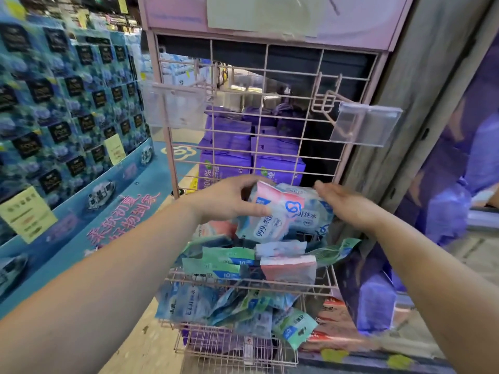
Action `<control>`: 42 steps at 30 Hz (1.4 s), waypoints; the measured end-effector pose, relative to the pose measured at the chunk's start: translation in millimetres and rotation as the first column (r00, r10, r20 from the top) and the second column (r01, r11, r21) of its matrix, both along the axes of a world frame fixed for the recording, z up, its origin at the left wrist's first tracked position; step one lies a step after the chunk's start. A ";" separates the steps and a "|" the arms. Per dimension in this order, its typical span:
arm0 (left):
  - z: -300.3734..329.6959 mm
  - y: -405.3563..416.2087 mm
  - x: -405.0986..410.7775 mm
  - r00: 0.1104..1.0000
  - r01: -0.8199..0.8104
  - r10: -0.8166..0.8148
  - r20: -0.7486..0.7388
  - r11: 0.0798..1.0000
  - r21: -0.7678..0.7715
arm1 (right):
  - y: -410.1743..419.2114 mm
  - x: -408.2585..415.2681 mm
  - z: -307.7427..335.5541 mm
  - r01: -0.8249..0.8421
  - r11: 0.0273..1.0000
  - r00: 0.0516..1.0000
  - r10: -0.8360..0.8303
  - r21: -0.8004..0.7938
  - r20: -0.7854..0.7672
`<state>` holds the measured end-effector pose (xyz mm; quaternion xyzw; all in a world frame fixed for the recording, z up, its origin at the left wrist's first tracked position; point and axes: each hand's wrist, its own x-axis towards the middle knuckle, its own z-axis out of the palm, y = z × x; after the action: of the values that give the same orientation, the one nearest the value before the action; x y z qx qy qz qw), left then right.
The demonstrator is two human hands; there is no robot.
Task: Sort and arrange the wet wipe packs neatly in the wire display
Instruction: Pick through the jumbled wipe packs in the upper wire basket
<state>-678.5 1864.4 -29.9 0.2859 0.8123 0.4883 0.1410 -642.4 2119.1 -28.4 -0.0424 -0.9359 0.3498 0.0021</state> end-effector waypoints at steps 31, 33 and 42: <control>-52.1 -121.0 -37.7 0.913 -0.355 0.116 -0.391 0.701 -0.619 | -106.5 33.3 7.4 -0.340 0.845 0.940 0.316 0.412 0.129; -41.2 -125.4 -34.5 0.927 -0.355 0.246 -0.285 0.821 -0.447 | -106.7 32.0 9.3 -0.337 0.877 0.941 0.298 0.343 0.163; -3.9 -94.6 -18.5 0.858 -0.277 0.226 -0.462 0.960 -0.044 | -139.8 10.3 18.5 -0.185 0.881 0.924 0.307 0.436 -0.227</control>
<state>-697.0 1769.9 -33.8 0.2748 0.8785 0.3774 -0.1014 -632.1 1979.4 -9.9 0.1312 -0.9750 0.1473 0.1028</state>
